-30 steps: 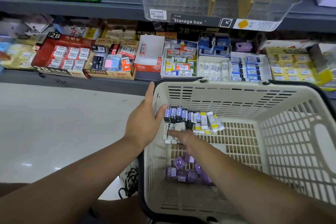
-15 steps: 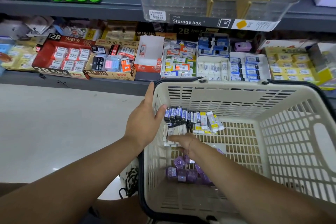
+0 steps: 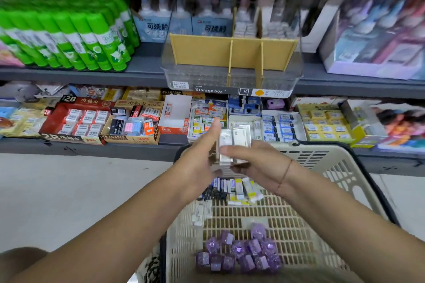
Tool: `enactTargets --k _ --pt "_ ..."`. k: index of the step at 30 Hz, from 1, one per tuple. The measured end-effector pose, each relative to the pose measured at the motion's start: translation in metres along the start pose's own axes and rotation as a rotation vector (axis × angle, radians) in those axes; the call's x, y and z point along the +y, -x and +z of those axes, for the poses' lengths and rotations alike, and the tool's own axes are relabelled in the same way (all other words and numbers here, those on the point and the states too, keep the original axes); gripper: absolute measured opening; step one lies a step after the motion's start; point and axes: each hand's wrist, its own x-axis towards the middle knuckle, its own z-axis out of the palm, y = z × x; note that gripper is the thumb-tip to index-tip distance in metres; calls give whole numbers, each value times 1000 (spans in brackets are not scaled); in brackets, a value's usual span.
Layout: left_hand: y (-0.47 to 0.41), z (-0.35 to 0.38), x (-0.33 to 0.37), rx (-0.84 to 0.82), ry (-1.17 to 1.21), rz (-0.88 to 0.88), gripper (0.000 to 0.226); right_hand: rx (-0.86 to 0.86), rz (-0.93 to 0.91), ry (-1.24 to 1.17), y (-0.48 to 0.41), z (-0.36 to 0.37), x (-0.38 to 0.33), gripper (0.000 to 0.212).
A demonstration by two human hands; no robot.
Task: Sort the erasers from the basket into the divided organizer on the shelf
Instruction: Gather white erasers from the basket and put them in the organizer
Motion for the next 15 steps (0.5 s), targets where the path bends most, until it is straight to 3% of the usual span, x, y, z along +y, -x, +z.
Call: enactTargets --k 3,8,11,13,15 --pt "6 25 27 -58 155 46 63 -24 -111 52 11 2 -36 11" --pt "11 51 44 -6 372 22 22 50 -253 530 10 -2 -52 32" --pt "7 53 49 21 409 -38 20 116 -270 804 9 -7 -50 55" --pt "6 55 52 33 425 -63 18 175 -288 888 9 -10 -49 77" --pt "3 56 56 43 430 -77 17 224 -334 909 9 -13 -47 83"
